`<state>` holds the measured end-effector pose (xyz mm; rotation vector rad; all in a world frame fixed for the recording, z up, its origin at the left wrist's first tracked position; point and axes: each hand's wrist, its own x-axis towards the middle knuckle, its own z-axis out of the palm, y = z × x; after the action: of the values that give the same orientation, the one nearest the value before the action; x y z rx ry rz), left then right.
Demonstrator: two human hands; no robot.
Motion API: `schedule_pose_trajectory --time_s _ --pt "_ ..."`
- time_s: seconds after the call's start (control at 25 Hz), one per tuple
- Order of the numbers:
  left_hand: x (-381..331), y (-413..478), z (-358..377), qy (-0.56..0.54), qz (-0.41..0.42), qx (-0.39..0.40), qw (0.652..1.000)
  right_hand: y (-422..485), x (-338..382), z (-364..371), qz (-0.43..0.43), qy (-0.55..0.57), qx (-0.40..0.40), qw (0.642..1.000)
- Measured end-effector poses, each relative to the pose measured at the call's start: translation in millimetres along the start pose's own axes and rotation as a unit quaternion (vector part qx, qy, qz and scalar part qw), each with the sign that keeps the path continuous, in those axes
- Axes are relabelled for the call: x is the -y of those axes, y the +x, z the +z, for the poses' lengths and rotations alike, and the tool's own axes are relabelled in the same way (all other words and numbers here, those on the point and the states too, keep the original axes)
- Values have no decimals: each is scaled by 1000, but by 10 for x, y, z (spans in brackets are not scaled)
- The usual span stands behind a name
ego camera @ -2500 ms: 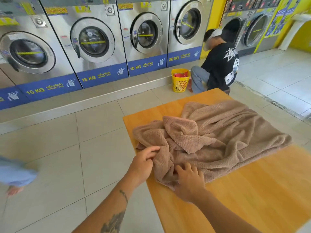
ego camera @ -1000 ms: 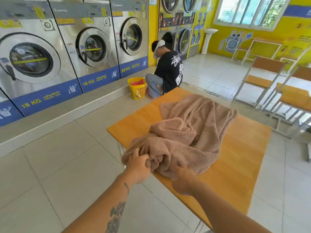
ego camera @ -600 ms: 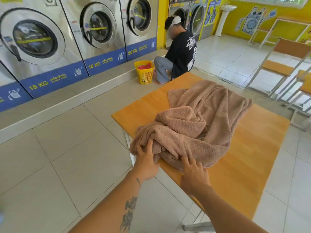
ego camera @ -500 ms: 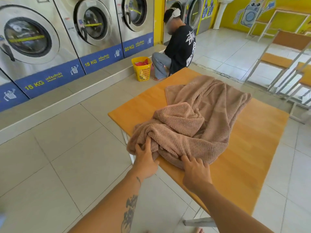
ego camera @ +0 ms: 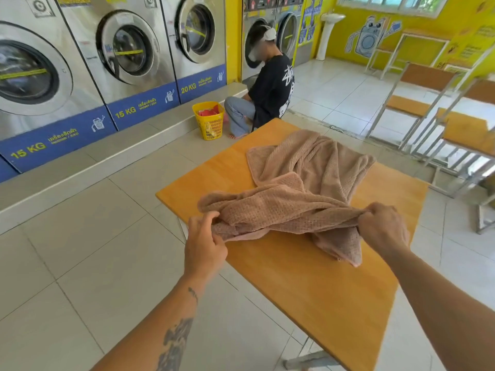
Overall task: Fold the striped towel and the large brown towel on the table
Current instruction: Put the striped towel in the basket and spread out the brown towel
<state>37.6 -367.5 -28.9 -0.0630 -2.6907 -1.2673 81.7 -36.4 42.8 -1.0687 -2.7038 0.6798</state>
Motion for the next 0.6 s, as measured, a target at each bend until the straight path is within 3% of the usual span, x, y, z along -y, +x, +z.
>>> schedule_pose_trajectory --time_s 0.08,0.24,0.4,0.6 --pt "-12 0 14 1 -11 -13 1000 -166 -2 150 -7 -22 16 1000" --pt "-84 60 8 -12 -25 9 1000 -627 112 603 -155 -104 129 974" --pt "-77 20 -15 8 30 108 994 -814 166 931 -145 -240 242 929" --pt "31 -124 -76 70 76 127 987 -541 52 838 -82 -373 184 906"
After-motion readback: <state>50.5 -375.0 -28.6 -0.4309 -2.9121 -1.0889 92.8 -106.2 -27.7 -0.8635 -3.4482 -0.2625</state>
